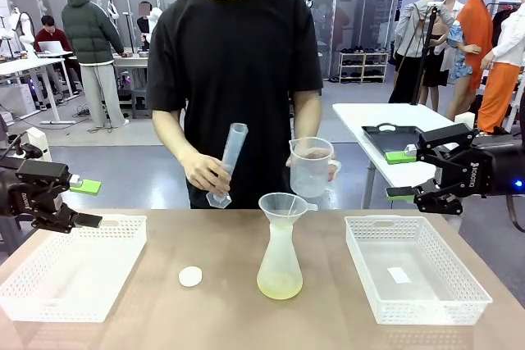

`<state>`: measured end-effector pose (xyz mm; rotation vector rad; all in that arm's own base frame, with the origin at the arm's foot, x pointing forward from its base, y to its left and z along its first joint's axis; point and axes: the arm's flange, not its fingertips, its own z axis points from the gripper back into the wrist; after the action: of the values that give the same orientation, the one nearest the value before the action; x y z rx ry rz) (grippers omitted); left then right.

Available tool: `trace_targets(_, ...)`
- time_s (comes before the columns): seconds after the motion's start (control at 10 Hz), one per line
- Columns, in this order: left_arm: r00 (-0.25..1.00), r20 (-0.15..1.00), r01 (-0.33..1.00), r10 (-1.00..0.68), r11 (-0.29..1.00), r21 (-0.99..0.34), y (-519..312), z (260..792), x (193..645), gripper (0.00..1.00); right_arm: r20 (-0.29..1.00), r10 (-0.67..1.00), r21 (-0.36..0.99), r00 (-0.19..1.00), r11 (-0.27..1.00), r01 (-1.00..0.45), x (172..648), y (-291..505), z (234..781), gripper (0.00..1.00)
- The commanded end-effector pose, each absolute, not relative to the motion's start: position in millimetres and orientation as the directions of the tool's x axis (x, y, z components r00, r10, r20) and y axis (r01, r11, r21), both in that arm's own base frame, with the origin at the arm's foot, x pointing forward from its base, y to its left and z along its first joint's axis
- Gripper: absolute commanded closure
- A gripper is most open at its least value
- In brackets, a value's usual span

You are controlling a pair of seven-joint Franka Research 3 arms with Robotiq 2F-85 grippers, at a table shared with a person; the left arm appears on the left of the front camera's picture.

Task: Prepare the solutions needed for the experiment.
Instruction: Once the solution is in the Big flask , pick up the Plastic Funnel and place it back into the right Organizing basket.

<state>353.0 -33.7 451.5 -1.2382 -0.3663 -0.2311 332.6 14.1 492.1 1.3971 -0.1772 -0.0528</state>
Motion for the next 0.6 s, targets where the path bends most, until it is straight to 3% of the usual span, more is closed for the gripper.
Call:
trace_targets(0.0, 0.917, 0.396, 0.369, 0.04, 0.291, -0.883, -36.5, 452.7, 352.9, 0.0, 0.097, -0.132, 0.981, 0.986, 0.182, -0.072, 331.9, 11.9, 491.0, 0.34)
trace_targets(0.5, 0.917, 0.396, 0.369, 0.04, 0.291, -0.883, -36.5, 452.7, 352.9, 0.0, 0.139, -0.17, 0.973, 0.976, 0.208, -0.102, 330.6, 12.7, 491.7, 0.34)
